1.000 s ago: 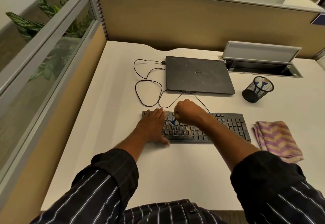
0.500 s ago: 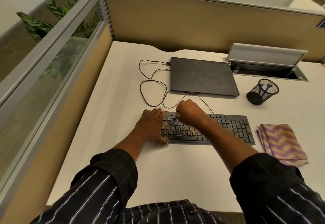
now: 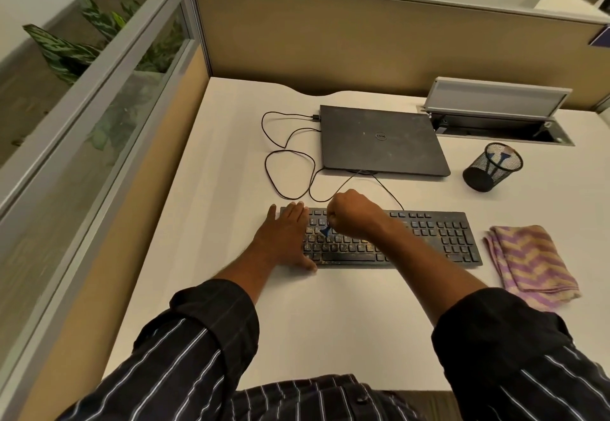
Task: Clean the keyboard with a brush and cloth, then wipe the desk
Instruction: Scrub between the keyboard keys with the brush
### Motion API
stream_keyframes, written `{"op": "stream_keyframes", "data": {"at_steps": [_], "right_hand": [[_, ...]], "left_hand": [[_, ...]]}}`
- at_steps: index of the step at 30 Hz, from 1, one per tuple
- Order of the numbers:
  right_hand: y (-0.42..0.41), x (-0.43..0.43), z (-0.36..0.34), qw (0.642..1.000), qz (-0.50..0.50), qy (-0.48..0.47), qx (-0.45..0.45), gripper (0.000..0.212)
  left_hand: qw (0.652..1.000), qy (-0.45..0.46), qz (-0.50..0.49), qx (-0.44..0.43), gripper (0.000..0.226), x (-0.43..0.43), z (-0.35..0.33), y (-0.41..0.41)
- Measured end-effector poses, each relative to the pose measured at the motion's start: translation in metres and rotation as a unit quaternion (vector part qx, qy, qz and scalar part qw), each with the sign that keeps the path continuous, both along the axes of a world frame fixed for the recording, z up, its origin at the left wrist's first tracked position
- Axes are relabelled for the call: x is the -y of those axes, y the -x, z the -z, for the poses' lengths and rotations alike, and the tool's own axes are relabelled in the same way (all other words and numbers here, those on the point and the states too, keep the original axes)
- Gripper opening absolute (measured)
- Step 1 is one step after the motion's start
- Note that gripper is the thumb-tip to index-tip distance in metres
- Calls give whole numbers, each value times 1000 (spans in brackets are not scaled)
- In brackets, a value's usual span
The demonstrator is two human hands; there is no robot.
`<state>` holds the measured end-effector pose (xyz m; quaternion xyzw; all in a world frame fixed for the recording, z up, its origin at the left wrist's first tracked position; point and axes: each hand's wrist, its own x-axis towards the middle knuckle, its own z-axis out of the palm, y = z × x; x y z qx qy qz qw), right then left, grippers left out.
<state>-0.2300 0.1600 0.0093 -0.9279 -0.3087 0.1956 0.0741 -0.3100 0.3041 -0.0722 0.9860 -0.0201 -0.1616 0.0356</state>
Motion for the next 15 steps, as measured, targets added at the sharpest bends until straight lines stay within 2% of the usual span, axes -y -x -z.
{"op": "stream_keyframes", "data": {"at_steps": [5,10,15], "right_hand": [[-1,1,-4,999,17,-13,29,15],[4,-1,0,1000,8,18,6,14],[4,-3,-3,998,23,1,52,17]], "left_hand": [[1000,1,12,1,138,-3,1,0],[1000,1,23,6,137,-6,1,1],[999,3,34,15,137,-8,2,0]]}}
